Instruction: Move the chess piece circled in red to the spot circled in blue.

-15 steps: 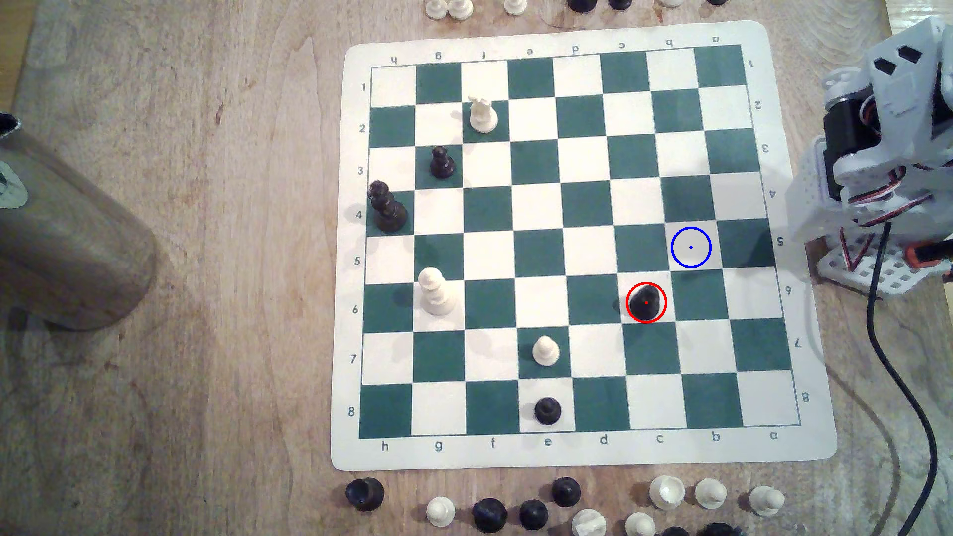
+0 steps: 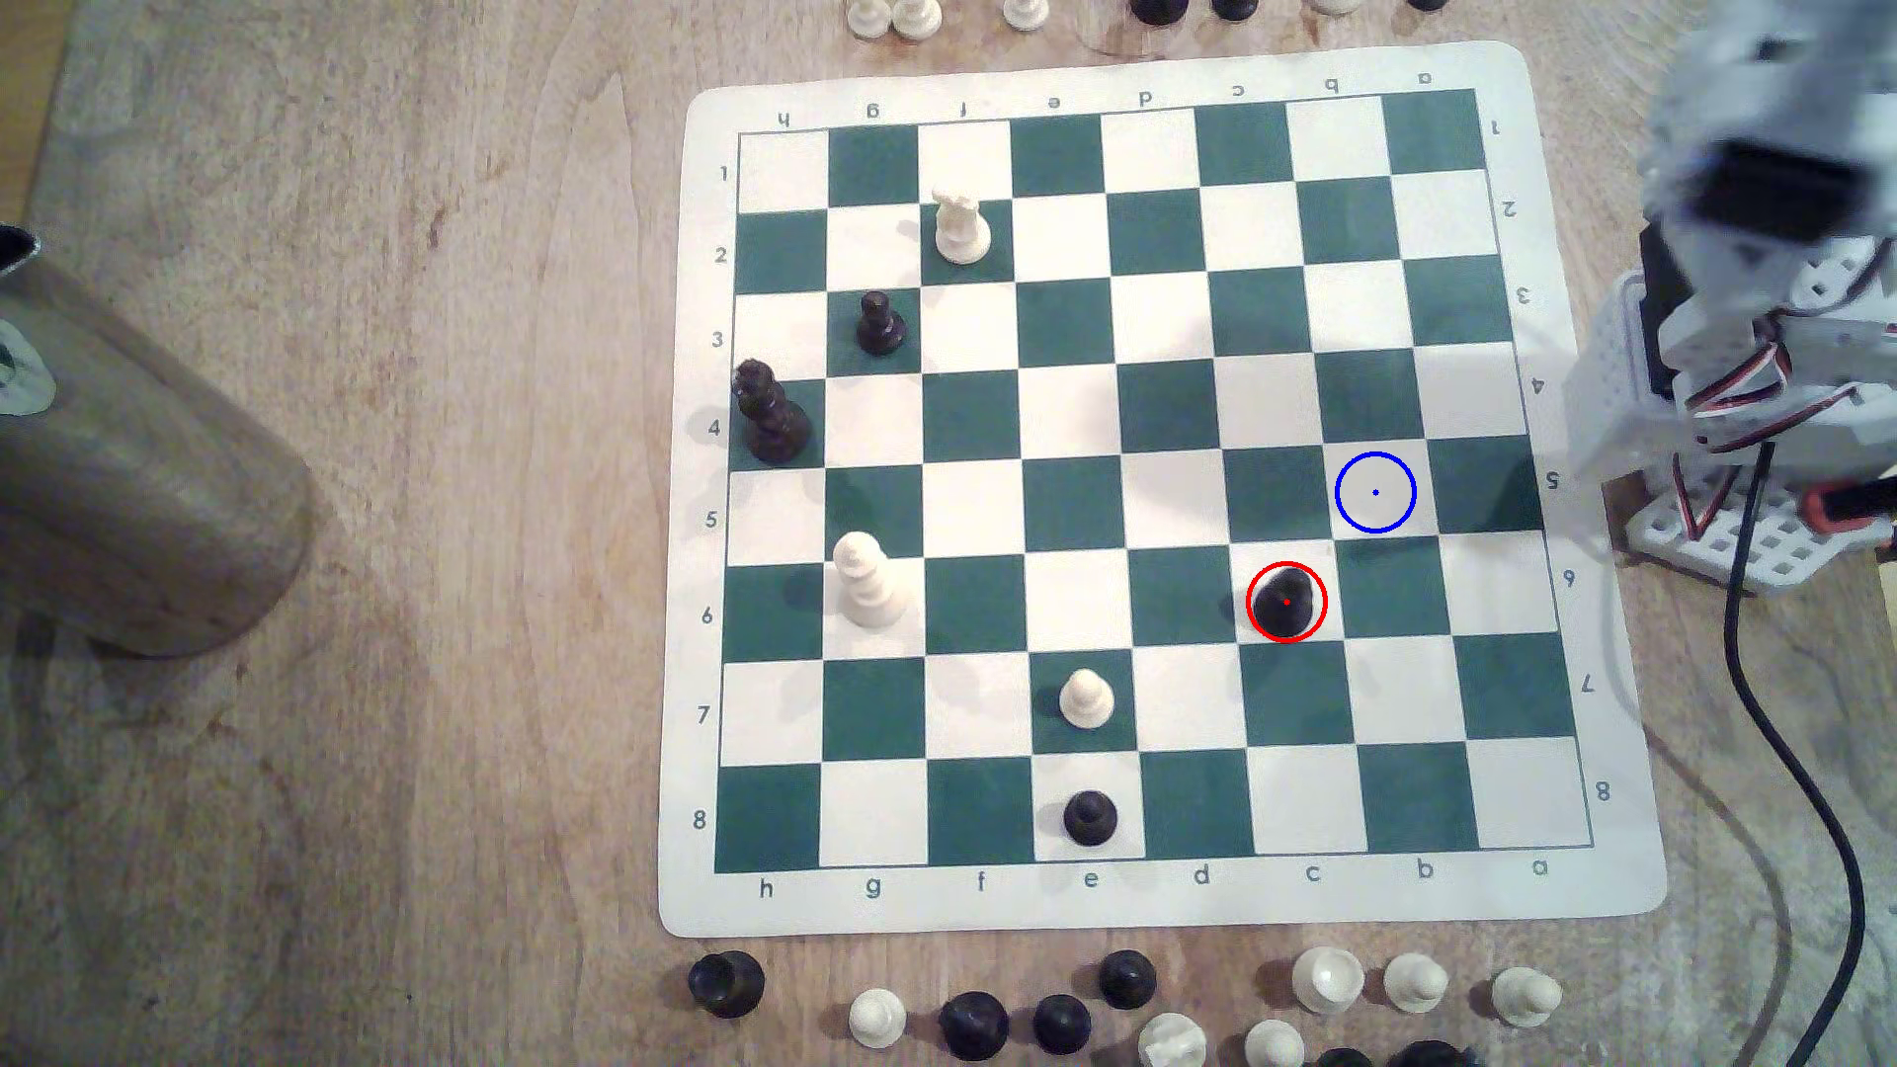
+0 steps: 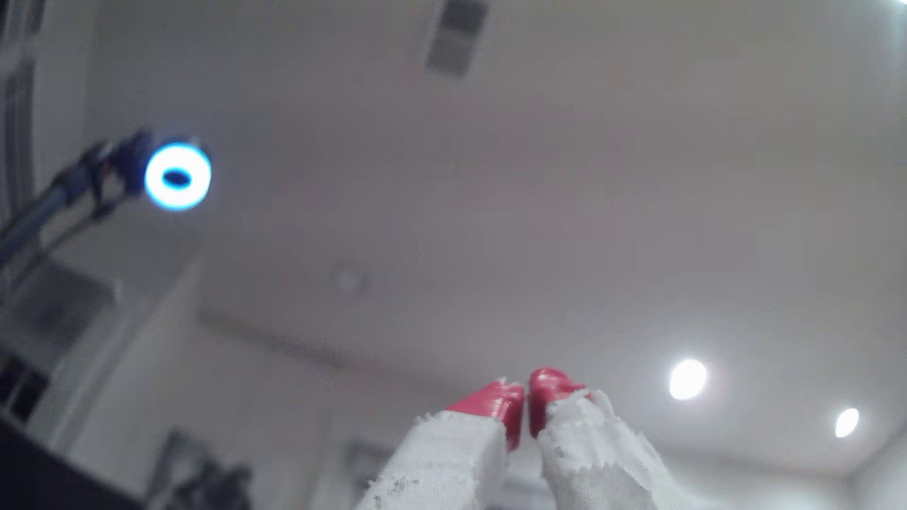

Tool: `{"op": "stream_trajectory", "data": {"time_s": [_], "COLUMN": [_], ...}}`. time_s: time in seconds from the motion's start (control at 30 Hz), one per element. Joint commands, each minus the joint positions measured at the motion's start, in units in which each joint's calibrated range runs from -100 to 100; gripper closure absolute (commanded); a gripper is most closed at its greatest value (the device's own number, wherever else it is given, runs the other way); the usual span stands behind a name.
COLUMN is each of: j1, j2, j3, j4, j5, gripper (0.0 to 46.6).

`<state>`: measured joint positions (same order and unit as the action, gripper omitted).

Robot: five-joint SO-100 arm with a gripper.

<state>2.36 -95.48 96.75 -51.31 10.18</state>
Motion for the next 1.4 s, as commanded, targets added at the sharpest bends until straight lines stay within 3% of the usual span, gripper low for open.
{"op": "stream_trajectory", "data": {"time_s": [0.0, 0.33, 0.37, 0.4, 0.6, 0.7, 0.97, 1.13, 1.37], "j1": [1.1, 3.9, 3.5, 2.2, -2.0, -6.0, -14.0, -17.7, -19.7], "j2": [-0.3, -0.2, -0.2, -0.2, 4.2, 8.6, 14.6, 19.3, 20.0], "j3": [-13.4, -31.7, -32.2, -32.9, -40.1, -44.3, -43.8, -40.7, -36.6], "j4": [40.6, 88.3, 89.2, 91.0, 109.9, 117.4, 125.8, 125.7, 126.8], "j5": [-0.2, -0.4, -1.8, -6.2, -6.3, -8.6, -12.3, -16.2, -16.9], "gripper": [46.4, 45.8, 44.7, 44.5, 37.4, 33.6, 32.1, 31.1, 30.2]}}
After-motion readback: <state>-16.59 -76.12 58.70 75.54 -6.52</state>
